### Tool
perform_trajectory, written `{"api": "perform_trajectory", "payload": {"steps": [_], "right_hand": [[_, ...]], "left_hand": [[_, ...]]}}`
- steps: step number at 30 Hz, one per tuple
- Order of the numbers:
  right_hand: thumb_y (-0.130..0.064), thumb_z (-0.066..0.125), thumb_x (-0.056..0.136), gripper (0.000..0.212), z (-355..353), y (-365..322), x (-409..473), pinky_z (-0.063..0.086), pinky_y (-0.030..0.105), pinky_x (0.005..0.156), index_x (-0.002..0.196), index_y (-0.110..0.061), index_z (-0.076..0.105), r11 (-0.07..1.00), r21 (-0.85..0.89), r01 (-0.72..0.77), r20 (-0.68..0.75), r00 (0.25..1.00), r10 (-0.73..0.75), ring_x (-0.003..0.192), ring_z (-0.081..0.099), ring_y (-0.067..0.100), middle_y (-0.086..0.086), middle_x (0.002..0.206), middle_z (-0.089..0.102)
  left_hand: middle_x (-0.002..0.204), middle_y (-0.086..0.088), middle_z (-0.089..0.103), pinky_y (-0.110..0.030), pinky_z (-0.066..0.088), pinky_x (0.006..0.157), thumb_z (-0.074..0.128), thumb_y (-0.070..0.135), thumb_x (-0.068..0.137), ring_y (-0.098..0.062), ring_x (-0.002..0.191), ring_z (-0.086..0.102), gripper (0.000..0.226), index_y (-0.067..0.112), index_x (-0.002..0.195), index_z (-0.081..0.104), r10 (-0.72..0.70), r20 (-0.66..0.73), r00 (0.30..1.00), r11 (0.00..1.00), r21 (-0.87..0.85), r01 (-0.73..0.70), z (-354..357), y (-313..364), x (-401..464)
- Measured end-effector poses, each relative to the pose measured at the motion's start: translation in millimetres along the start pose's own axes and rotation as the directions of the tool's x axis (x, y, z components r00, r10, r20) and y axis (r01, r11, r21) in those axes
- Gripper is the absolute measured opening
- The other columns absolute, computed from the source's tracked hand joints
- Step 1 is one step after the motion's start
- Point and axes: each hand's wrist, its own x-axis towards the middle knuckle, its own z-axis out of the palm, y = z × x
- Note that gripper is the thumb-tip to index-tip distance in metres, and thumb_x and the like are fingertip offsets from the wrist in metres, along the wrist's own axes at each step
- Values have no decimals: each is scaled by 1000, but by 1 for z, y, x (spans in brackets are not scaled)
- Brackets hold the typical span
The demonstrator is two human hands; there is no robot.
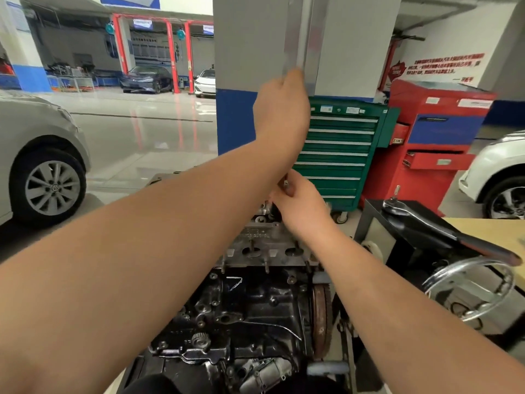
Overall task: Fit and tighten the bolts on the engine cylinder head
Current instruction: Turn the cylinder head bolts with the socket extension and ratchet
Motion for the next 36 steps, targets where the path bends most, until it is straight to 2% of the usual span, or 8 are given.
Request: {"api": "perform_trajectory", "payload": {"steps": [3, 7, 12, 15, 21, 25, 29, 36], "right_hand": [[-28, 48, 109, 19, -16, -2, 5, 51, 31, 82, 114, -37, 63, 954, 301, -9, 111, 993, -26, 102, 72, 4, -17, 116, 73], [-6, 50, 105, 26, -21, -5, 13, 60, 47, 88, 108, -28, 65, 972, 230, 43, 89, 994, -64, 93, 77, 13, -2, 105, 77], [-6, 64, 97, 27, -16, -8, 19, 63, 44, 80, 97, -33, 70, 968, 240, 68, 6, 997, -71, 80, 77, 13, -4, 93, 78], [-1, 57, 88, 48, -15, -7, 17, 42, 9, 51, 65, -43, 66, 989, 77, 128, -80, 989, -121, 55, 62, -4, -20, 58, 65], [2, 64, 83, 44, -8, -6, 13, 46, 31, 60, 67, -33, 44, 978, -164, 129, -197, 967, -161, 66, 52, 19, -8, 68, 55], [-24, 66, 91, 14, -19, -4, 18, 55, 34, 67, 79, -32, 65, 996, -14, 87, -123, 988, -88, 76, 67, 13, -10, 77, 70], [-13, 61, 100, 14, -24, -4, 25, 54, 49, 102, 112, -12, 69, 984, 169, 50, 192, 978, -83, 103, 74, 14, 0, 107, 78], [-15, 62, 92, 17, -11, -14, 27, 57, 40, 70, 83, -29, 58, 987, -138, 77, 29, 997, -74, 75, 70, 18, -5, 77, 71]], "left_hand": [[56, 1, 33, -30, 31, 51, 48, 29, 94, -20, 49, 28, 39, 25, 56, 39, -153, 268, 951, 955, -209, 212, -2, 2, 9], [49, 6, 25, -25, 18, 43, 45, 40, 105, -14, 41, 15, 52, 25, 55, 40, -93, 693, 715, 867, -297, 401, -28, -6, 22], [68, -8, 56, -39, 46, 59, 49, 25, 101, -23, 57, 48, 29, 16, 73, 53, -207, 176, 962, 942, -230, 245, -19, -5, 9], [76, -4, 60, -39, 40, 64, 49, 33, 92, -23, 68, 50, 24, 15, 76, 52, -246, -64, 967, 939, -265, 221, -7, -6, -10], [67, 7, 50, -33, 27, 55, 38, 41, 105, -12, 59, 44, 40, 22, 71, 45, -164, -199, 966, 980, -143, 136, 22, -2, -22], [58, 4, 32, -34, 26, 53, 43, 30, 88, -24, 56, 26, 28, 23, 62, 34, -161, 260, 952, 982, -59, 182, 4, -8, 0], [44, 7, 25, -26, 16, 47, 47, 36, 92, -13, 41, 15, 36, 23, 58, 42, -92, 803, 588, 755, -329, 567, -34, -23, 25], [62, -4, 61, -35, 42, 62, 54, 41, 95, -22, 59, 52, 33, 15, 75, 59, -287, 122, 950, 921, -237, 309, -14, -5, -2]]}}
